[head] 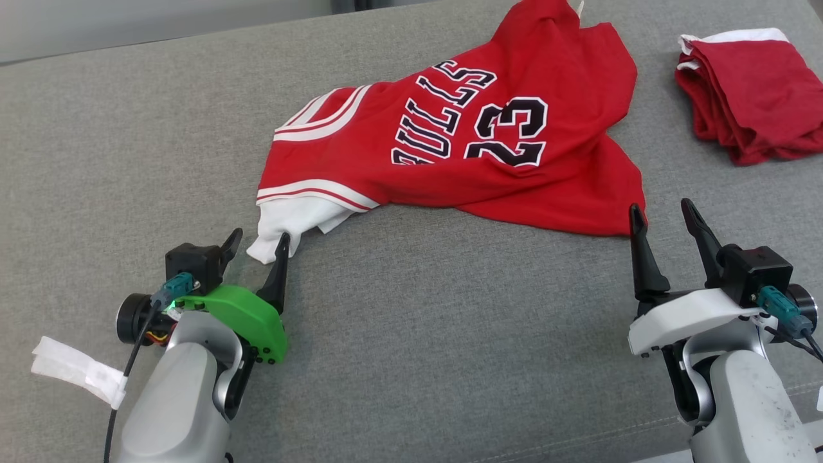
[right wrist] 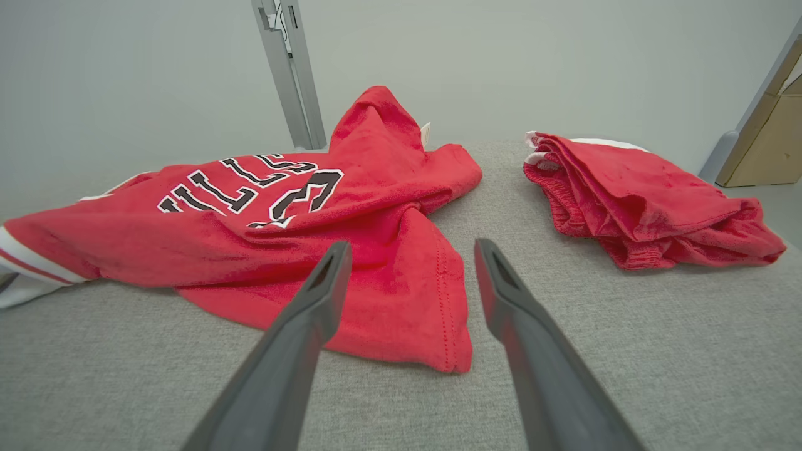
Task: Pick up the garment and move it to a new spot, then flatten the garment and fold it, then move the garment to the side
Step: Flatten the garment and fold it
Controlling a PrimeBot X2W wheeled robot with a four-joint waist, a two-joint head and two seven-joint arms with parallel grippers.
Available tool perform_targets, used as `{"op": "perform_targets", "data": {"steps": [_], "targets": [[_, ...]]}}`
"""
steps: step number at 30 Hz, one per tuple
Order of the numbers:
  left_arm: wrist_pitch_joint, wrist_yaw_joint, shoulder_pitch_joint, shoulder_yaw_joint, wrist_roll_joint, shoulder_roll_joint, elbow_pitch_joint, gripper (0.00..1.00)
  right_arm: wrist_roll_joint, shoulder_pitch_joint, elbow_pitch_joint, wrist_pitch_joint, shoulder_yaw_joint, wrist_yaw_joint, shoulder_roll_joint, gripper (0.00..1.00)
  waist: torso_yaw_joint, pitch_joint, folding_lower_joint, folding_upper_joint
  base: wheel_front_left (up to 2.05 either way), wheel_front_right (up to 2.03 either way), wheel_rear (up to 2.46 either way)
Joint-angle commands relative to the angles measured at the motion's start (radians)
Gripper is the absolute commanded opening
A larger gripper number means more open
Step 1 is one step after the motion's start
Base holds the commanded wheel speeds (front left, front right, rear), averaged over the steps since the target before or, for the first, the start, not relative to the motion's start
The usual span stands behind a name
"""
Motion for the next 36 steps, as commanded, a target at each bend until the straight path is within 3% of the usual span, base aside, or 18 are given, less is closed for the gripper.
{"op": "perform_targets", "data": {"steps": [1,5,6,7,8,11,23,31,36], "targets": [[0.000,-0.004,-0.028,-0.001,-0.009,0.008,0.015,1.00,0.005,-0.013,0.006,-0.006,0.001,-0.001,0.000,1.00,-0.019,0.017,0.0000,0.0000,0.00,0.00,0.00],[0.010,-0.005,-0.055,-0.011,-0.014,0.010,0.054,1.00,0.009,-0.017,0.013,-0.012,0.004,-0.001,0.000,1.00,-0.030,0.023,0.0000,0.0000,0.00,0.00,0.00],[0.013,-0.005,-0.061,-0.013,-0.015,0.011,0.061,0.89,0.010,-0.018,0.014,-0.013,0.003,-0.001,0.000,1.00,-0.032,0.024,0.0000,0.0000,0.00,0.00,0.00],[0.014,-0.005,-0.066,-0.017,-0.014,0.012,0.066,0.71,0.010,-0.020,0.015,-0.015,0.000,-0.001,0.000,1.00,-0.033,0.025,0.0000,0.0000,0.00,0.00,0.00],[0.012,-0.005,-0.070,-0.019,-0.014,0.013,0.070,0.43,0.009,-0.021,0.016,-0.016,-0.002,-0.001,0.000,1.00,-0.034,0.025,0.0000,0.0000,0.00,0.00,0.00],[0.002,-0.004,-0.081,-0.032,-0.019,0.014,0.076,0.00,0.010,-0.023,0.020,-0.020,-0.007,-0.001,0.000,1.00,-0.035,0.024,0.0000,0.0000,0.00,0.00,0.00],[-0.107,-0.006,-0.061,-0.069,-0.021,0.030,-0.011,0.00,0.016,-0.001,0.045,-0.039,-0.024,-0.001,0.000,1.00,0.003,-0.025,0.0000,0.0000,0.00,0.00,0.00],[-0.091,0.019,0.115,-0.083,-0.025,0.068,-0.273,0.00,0.027,0.025,0.062,-0.047,-0.033,-0.001,0.000,1.00,0.063,-0.080,0.0000,0.0000,0.00,0.00,0.00],[0.000,0.076,0.289,-0.083,-0.052,0.083,-0.500,0.00,0.037,0.029,0.072,-0.050,-0.027,-0.001,0.000,1.00,0.080,-0.086,0.0000,0.0000,0.00,0.00,0.00]]}}
